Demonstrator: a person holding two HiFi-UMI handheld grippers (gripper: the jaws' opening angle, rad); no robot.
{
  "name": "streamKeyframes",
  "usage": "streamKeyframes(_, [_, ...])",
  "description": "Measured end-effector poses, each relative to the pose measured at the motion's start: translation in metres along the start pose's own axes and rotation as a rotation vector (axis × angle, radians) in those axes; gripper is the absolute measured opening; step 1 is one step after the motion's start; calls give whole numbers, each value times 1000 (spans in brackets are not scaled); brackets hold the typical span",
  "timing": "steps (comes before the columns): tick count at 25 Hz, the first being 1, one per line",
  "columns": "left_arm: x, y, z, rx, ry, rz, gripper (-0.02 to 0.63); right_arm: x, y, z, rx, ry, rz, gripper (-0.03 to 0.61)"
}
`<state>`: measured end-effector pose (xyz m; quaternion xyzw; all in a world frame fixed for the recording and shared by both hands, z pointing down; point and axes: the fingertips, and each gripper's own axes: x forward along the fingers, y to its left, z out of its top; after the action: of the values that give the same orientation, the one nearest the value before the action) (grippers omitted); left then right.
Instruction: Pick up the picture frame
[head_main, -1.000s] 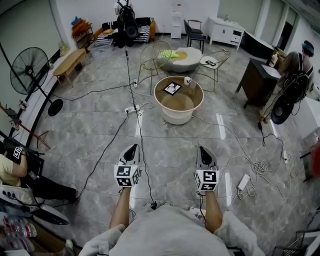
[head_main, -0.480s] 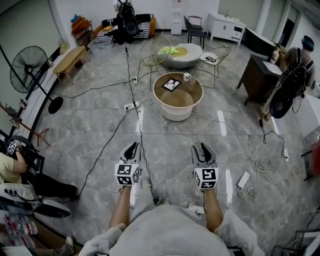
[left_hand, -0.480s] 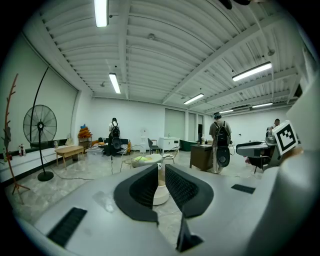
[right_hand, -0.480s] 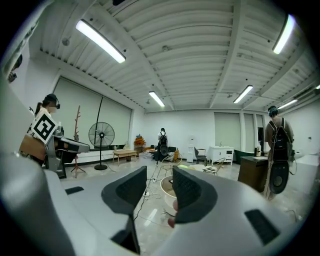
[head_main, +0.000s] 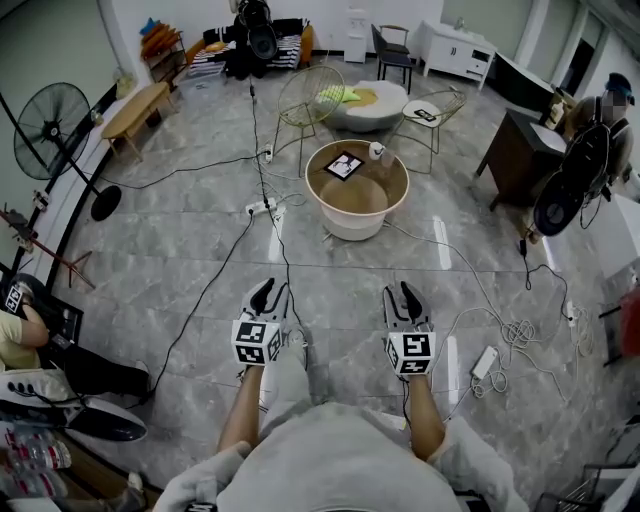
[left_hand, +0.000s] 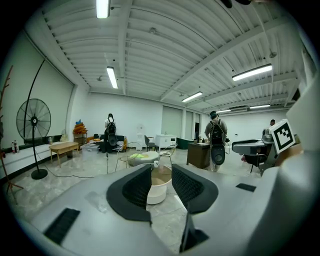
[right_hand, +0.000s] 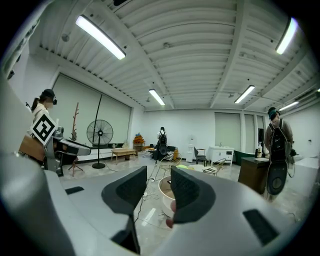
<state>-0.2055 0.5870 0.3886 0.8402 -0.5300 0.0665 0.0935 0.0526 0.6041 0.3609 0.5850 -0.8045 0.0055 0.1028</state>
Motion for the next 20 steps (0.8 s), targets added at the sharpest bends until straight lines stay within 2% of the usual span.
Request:
streamKeyframes(7, [63, 37, 4, -11, -11, -26, 106, 64, -15, 3, -17, 6, -31, 143])
streamKeyframes(20, [192, 144, 49, -17, -9, -70, 106, 217, -34, 39, -14, 32, -103, 138])
